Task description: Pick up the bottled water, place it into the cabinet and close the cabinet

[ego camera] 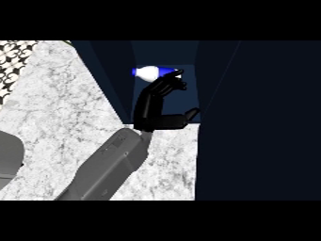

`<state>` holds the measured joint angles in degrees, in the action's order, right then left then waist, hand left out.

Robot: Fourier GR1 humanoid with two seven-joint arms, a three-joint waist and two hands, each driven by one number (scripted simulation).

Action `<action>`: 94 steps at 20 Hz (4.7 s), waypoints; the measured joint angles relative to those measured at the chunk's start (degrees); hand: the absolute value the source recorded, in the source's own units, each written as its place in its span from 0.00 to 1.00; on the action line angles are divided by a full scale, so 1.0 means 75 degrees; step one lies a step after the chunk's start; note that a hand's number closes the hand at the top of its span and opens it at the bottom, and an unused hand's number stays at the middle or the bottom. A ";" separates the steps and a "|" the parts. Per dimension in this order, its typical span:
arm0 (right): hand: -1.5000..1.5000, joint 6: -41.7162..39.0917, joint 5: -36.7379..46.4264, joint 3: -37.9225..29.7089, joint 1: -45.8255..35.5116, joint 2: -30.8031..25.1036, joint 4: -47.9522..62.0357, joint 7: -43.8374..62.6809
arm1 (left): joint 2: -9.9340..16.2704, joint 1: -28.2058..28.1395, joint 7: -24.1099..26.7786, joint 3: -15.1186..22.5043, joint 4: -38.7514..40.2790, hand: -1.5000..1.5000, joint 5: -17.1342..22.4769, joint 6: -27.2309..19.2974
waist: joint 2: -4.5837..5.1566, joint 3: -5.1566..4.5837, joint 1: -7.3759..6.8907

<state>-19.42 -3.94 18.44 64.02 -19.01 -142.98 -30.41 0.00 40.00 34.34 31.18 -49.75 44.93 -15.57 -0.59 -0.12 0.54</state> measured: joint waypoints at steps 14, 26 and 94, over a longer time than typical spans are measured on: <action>1.00 0.0163 0.0281 0.0557 0.0232 -0.0332 -0.0022 -0.0092 | 0.1845 -0.4492 0.0170 0.1211 -0.4508 0.00 -0.0338 -0.0483 | -0.0036 -0.0004 -0.0353; 1.00 -0.0759 0.0765 0.1233 -0.1253 -0.1854 -0.0041 0.0439 | 0.4152 -0.6773 0.1156 0.0738 -0.6204 0.00 -0.0129 0.0863 | -0.0046 -0.0047 -0.0530; 1.00 0.1931 -0.1548 -0.0818 -1.2713 0.2317 0.7410 0.6383 | 0.7491 -0.8887 0.1934 -0.1989 -0.6443 0.00 0.1500 0.4492 | 0.0286 -0.0009 -0.1088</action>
<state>-4.94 -15.54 12.30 -31.32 -1.63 -87.41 17.46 56.19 -26.65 48.85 16.26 -98.08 56.18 18.12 1.56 -0.19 -7.62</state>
